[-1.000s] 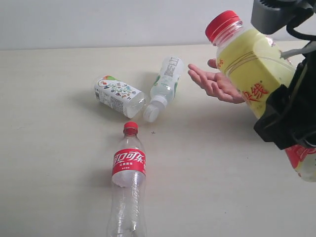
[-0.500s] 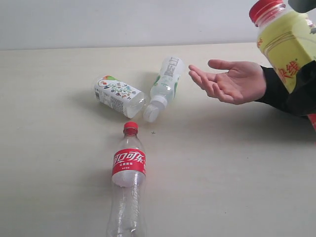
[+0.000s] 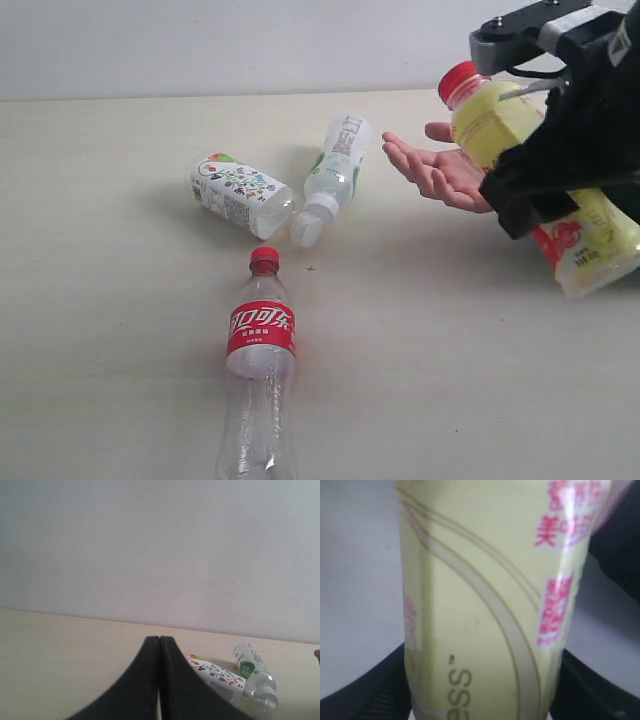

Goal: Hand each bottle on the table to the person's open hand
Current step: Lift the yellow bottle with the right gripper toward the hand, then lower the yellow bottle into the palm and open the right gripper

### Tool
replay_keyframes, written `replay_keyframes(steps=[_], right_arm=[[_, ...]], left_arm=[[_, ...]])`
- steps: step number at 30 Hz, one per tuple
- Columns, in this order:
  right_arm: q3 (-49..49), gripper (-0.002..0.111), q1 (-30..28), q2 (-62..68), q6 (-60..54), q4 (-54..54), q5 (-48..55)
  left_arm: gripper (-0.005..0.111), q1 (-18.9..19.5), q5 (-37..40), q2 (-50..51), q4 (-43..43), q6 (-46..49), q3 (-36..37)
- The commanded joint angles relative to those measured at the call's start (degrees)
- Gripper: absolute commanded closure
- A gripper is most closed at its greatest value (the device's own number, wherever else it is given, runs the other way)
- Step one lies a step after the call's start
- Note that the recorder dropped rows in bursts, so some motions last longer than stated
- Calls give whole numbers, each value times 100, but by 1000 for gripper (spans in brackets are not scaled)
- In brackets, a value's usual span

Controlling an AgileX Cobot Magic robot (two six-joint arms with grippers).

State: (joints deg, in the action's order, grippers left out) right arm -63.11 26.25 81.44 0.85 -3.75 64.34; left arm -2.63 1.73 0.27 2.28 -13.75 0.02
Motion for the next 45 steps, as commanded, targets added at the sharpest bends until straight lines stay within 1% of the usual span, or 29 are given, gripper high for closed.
replay_keyframes(steps=[1,2,6,10,15,20,34,36,39,45], right_arm=[[-929,108,-378,820,-85,414,127],[-1306,108,-491,1091,-85,467,275],[-2182,108,-560,1709,-12,532,515],[-2766,108,-560,2293,133,532,563],[-2810,108,-560,2795,289,283,563],[-2810,108,-560,3071,289,273,563],[-2810,107,-560,3135,289,236,563],[-2810,102,-560,3135,289,236,563],[-2810,89,-560,3135,289,236,563],[-2810,53,-560,3135,289,236,563]], left_arm=[[107,-30,-16,-27,-11,11,-2],[107,-30,-16,-27,-11,11,-2],[107,-30,-16,-27,-11,11,-2],[107,-30,-16,-27,-11,11,-2],[107,-30,-16,-27,-11,11,-2],[107,-30,-16,-27,-11,11,-2],[107,-30,-16,-27,-11,11,-2],[107,-30,-16,-27,-11,11,-2],[107,-30,-16,-27,-11,11,-2],[107,-30,-16,-27,-11,11,-2]])
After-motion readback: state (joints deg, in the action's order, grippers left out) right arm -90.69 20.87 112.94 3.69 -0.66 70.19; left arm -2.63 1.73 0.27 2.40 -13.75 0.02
